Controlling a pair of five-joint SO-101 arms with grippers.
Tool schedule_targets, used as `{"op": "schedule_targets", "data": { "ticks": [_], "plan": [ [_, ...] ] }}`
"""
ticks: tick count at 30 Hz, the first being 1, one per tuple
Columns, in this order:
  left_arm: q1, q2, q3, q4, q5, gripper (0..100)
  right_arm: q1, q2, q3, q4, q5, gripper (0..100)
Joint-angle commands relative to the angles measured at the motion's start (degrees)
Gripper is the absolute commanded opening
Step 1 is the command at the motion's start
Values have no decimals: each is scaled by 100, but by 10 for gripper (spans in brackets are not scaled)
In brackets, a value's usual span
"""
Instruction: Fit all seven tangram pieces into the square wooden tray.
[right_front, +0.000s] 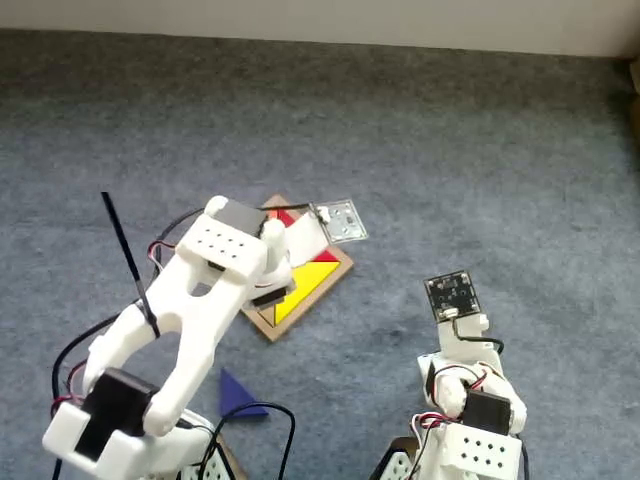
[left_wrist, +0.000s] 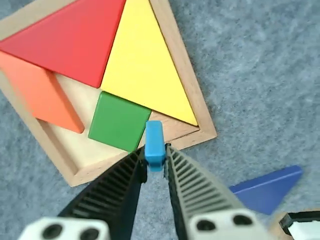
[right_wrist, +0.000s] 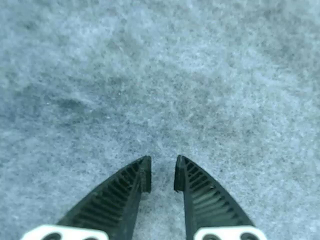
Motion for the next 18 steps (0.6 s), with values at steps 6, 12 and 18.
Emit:
{"op": "schedule_targets", "data": {
  "ticks": [6, 12, 18],
  "plan": [
    [-4, 1684, -1543, -70, -26, 192, 92, -13, 365, -101, 35, 91],
    [-365, 2088, -2712, 255, -18, 242, 92, -13, 365, -101, 35, 91],
    [-646, 2088, -3319, 791, -18, 242, 92, -13, 365, -101, 35, 91]
  ]
}}
